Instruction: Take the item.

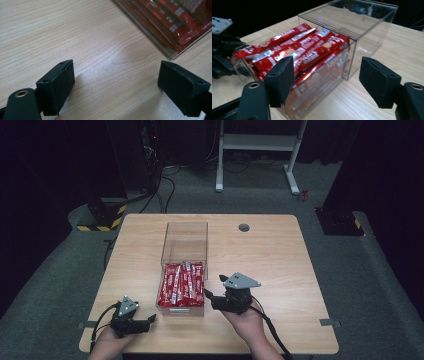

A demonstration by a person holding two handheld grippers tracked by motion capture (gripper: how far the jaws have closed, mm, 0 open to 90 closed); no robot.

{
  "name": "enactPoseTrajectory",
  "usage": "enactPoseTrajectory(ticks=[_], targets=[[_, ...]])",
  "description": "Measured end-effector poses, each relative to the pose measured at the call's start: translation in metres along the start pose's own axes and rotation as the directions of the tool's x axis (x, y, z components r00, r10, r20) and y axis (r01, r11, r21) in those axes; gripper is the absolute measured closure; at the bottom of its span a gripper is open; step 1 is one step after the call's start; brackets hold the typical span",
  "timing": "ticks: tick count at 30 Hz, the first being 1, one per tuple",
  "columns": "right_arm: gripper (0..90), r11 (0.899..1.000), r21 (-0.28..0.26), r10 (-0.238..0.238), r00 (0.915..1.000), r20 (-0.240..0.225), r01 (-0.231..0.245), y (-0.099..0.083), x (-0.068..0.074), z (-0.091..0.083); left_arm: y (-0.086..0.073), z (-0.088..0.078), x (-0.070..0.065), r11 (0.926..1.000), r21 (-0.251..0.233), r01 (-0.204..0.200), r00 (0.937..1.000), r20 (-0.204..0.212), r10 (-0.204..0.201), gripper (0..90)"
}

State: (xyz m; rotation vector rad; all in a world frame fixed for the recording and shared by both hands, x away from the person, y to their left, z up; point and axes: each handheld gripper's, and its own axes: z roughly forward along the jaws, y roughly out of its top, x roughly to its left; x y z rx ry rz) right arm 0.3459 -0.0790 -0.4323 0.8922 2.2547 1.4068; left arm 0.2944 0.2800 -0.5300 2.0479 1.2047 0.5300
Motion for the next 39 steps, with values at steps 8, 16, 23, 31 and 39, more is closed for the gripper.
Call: enactPoseTrajectory(ticks=[8,16,23,31,39], targets=[[38.4,1.0,-0.014,-0.003,0.9991,-0.043,0.003,0.003,0.01,0.004,-0.002,-0.002,-0.001,1.0,-0.002,0.005,1.0,0.002,-0.005,14.4],[46.5,1.0,-0.008,-0.011,0.9985,-0.054,0.01,0.002,0.019,0.015,-0.004,-0.004,-0.001,1.0,-0.001,0.005,1.0,-0.001,-0.005,14.5],[59.6,1.0,0.011,0.014,0.9984,-0.056,-0.013,-0.003,0.022,0.024,-0.005,-0.005,-0.001,1.0,-0.002,0.007,1.0,-0.004,-0.007,14.5],[67.7,0.999,0.033,0.017,0.999,-0.041,-0.015,-0.005,0.027,0.029,-0.006,-0.006,-0.001,1.0,-0.002,0.009,1.0,-0.004,-0.009,14.6],[79.8,0.999,0.045,0.023,0.9995,-0.019,-0.022,-0.007,0.031,0.034,-0.007,-0.008,-0.001,1.0,-0.001,0.003,1.0,-0.007,-0.003,14.7]])
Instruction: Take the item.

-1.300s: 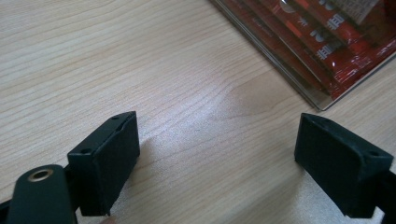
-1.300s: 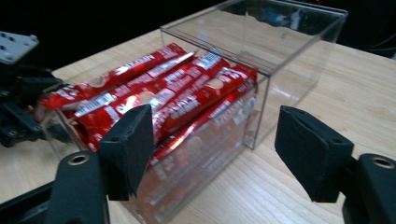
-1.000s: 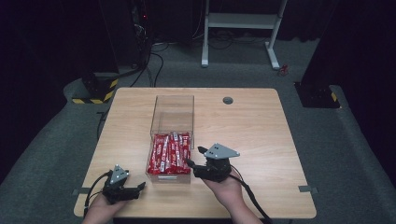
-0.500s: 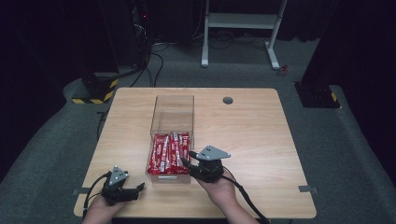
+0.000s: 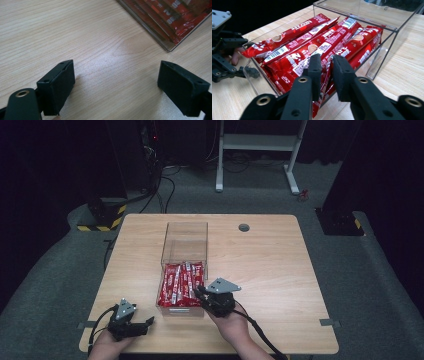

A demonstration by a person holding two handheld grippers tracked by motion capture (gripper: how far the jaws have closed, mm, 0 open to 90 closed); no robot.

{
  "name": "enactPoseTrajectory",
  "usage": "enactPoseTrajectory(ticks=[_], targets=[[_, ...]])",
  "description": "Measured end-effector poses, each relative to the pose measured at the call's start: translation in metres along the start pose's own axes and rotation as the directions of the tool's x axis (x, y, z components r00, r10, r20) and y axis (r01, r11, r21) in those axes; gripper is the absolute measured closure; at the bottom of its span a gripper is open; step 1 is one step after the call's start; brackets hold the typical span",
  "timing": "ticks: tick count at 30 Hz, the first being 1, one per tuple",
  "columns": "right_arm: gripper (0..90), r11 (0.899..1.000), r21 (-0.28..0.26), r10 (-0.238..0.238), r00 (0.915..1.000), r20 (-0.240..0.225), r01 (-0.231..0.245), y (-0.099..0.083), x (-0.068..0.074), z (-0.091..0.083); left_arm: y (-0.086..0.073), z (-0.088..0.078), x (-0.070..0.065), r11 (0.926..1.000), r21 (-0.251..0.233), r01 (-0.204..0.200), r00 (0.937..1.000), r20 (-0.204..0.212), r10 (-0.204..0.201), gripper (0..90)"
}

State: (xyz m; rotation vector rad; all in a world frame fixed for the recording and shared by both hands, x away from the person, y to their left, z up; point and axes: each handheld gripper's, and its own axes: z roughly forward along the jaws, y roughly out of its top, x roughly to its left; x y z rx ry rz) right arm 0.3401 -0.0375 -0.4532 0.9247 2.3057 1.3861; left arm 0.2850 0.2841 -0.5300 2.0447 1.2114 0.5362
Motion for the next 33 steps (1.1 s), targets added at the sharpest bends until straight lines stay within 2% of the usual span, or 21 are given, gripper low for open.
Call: enactPoseTrajectory(ticks=[3,7,16,33], targets=[[86.3,1.0,0.0,-0.008,0.9999,0.014,0.008,0.0,0.0,0.0,0.0,0.0,0.0,1.0,0.0,-0.001,1.0,-0.003,0.001,14.7],[89.6,1.0,-0.004,-0.008,0.9999,0.014,0.008,0.001,0.0,-0.002,-0.001,0.0,-0.001,1.0,-0.003,0.007,1.0,0.003,-0.007,14.7],[89.7,1.0,-0.018,0.002,1.0,0.001,-0.002,-0.001,0.002,-0.011,0.0,0.0,0.0,1.0,0.0,0.001,1.0,0.002,-0.001,14.4],[89.7,0.999,-0.043,-0.009,0.9999,-0.006,0.009,-0.004,0.005,-0.024,0.002,0.002,0.001,1.0,0.002,0.0,1.0,0.009,0.0,14.4]])
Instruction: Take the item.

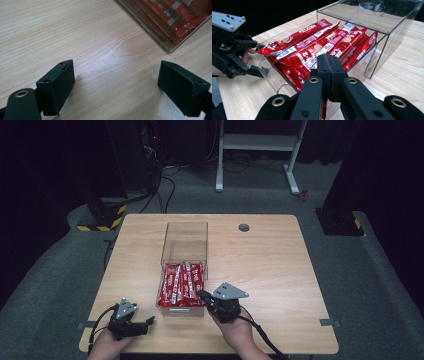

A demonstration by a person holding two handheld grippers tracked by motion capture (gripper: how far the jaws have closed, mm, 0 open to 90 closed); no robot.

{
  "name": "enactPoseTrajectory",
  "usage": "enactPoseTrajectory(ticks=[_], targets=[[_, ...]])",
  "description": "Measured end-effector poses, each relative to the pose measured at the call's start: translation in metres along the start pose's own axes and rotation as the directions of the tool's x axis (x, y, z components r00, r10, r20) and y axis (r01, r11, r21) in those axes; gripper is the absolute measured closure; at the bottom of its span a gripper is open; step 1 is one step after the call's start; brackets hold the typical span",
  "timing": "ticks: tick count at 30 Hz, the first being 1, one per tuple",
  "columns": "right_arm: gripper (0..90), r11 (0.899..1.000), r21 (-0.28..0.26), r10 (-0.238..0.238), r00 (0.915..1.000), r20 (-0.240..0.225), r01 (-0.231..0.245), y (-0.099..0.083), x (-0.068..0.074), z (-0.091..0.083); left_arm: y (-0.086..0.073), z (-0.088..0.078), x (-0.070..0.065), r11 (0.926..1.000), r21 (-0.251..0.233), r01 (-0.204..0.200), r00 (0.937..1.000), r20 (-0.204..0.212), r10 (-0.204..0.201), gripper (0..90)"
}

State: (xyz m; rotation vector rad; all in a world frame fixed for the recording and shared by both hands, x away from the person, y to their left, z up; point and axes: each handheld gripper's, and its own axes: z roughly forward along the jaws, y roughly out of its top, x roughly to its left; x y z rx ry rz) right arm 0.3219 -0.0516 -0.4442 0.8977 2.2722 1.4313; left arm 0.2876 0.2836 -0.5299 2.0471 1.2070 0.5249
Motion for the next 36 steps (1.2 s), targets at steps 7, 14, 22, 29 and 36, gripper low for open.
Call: enactPoseTrajectory(ticks=[7,14,22,29,36], targets=[[89.8,1.0,-0.015,0.006,1.0,-0.006,-0.006,-0.001,0.0,-0.007,0.002,0.002,0.001,1.0,-0.003,0.001,1.0,-0.002,-0.001,14.4],[89.8,0.999,-0.038,0.015,0.9998,-0.016,-0.016,0.0,-0.003,-0.015,0.003,0.003,0.002,1.0,-0.003,0.002,1.0,-0.004,-0.002,14.4],[89.8,0.999,-0.052,0.009,0.9999,-0.011,-0.009,0.003,-0.005,-0.021,0.003,0.003,0.002,1.0,-0.003,0.002,1.0,-0.004,-0.002,14.4],[89.7,0.998,-0.057,0.003,1.0,0.002,-0.003,0.003,-0.007,-0.023,0.003,0.003,0.002,1.0,-0.003,0.002,1.0,-0.004,-0.002,14.4],[89.7,0.998,-0.062,-0.002,0.9996,0.029,0.003,0.002,-0.012,-0.026,0.002,0.003,0.002,1.0,-0.002,0.003,1.0,-0.004,-0.003,14.4]])
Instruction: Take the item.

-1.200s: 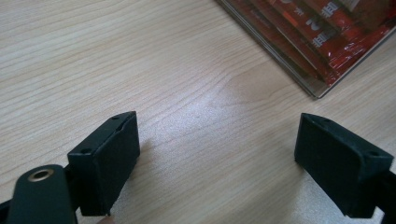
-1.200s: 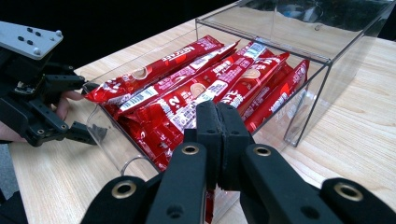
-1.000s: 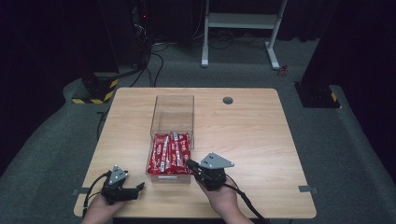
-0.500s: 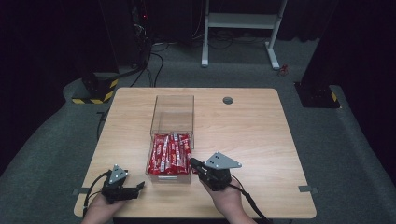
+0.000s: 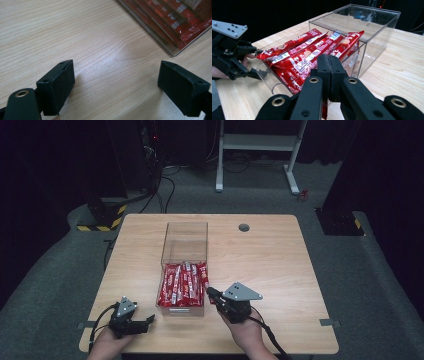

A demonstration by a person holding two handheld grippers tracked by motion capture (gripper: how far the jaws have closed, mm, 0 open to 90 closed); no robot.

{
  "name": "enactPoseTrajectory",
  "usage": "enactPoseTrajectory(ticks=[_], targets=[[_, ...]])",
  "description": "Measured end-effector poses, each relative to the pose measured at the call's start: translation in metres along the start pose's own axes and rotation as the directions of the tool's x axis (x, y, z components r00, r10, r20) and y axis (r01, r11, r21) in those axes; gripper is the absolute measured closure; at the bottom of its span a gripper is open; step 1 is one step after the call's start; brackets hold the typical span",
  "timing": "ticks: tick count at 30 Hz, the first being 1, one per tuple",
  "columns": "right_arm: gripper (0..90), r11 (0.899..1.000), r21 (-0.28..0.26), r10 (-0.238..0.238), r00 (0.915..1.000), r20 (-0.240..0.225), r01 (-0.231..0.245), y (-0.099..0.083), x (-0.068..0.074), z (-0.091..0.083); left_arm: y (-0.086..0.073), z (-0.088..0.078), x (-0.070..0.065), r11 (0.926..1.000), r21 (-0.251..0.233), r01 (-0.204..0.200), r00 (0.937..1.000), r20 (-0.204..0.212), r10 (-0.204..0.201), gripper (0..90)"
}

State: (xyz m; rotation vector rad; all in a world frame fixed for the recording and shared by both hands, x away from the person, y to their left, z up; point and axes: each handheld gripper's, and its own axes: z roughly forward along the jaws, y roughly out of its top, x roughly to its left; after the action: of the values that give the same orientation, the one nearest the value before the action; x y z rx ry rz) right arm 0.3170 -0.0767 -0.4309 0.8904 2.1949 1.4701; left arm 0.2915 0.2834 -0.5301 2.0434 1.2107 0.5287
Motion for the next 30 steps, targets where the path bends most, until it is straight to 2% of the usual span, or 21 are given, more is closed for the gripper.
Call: enactPoseTrajectory(ticks=[18,30], targets=[[89.5,1.0,-0.024,0.019,0.998,0.06,-0.017,0.004,-0.024,-0.007,-0.002,-0.002,-0.001,1.0,-0.001,0.0,1.0,0.002,0.0,14.5],[89.3,0.998,-0.024,0.053,0.994,0.096,-0.051,0.0,-0.039,-0.006,-0.002,-0.002,-0.001,1.0,0.0,-0.006,1.0,0.003,0.006,14.5]])
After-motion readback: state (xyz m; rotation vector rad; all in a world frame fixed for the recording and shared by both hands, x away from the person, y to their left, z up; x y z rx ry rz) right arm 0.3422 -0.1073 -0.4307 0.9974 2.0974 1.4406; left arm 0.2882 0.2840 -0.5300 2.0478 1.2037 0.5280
